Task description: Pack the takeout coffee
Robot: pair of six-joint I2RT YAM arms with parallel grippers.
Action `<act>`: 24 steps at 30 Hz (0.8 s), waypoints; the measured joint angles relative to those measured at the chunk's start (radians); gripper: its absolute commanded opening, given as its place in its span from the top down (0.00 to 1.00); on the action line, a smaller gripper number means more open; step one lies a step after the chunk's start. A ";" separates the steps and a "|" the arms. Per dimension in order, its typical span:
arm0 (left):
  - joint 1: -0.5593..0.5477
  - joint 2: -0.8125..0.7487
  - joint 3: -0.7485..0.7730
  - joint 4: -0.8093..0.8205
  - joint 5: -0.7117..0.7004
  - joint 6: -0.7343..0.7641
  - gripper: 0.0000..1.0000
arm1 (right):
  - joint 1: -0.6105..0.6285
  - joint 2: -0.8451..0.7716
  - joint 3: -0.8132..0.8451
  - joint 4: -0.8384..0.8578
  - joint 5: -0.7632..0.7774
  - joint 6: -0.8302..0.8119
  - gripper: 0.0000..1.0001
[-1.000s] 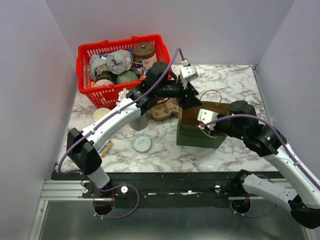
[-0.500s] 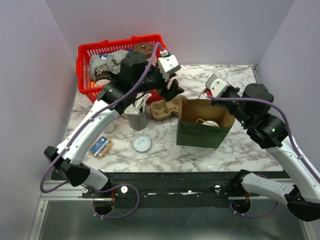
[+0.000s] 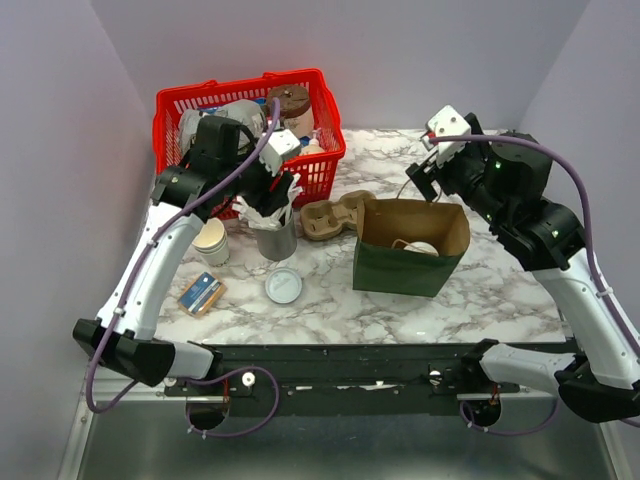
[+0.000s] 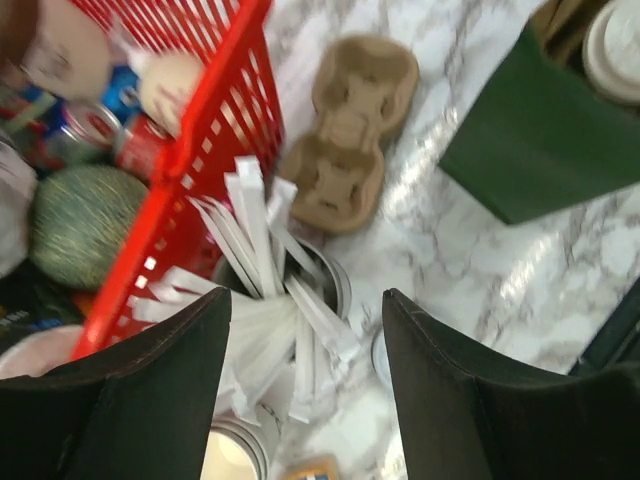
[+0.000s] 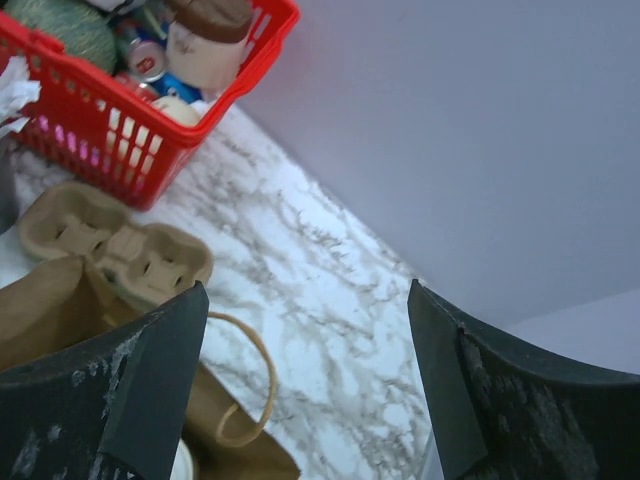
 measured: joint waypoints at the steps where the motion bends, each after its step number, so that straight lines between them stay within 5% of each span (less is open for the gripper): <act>1: 0.002 0.010 -0.014 -0.026 0.003 0.010 0.31 | 0.000 0.003 -0.001 -0.023 -0.010 0.011 0.10; 12: 0.007 0.111 -0.045 -0.113 0.021 0.018 0.38 | 0.000 -0.008 -0.076 -0.100 -0.066 0.057 0.10; 24: 0.007 0.277 0.116 -0.004 -0.016 -0.058 0.42 | -0.007 -0.044 -0.121 -0.101 -0.068 0.061 0.10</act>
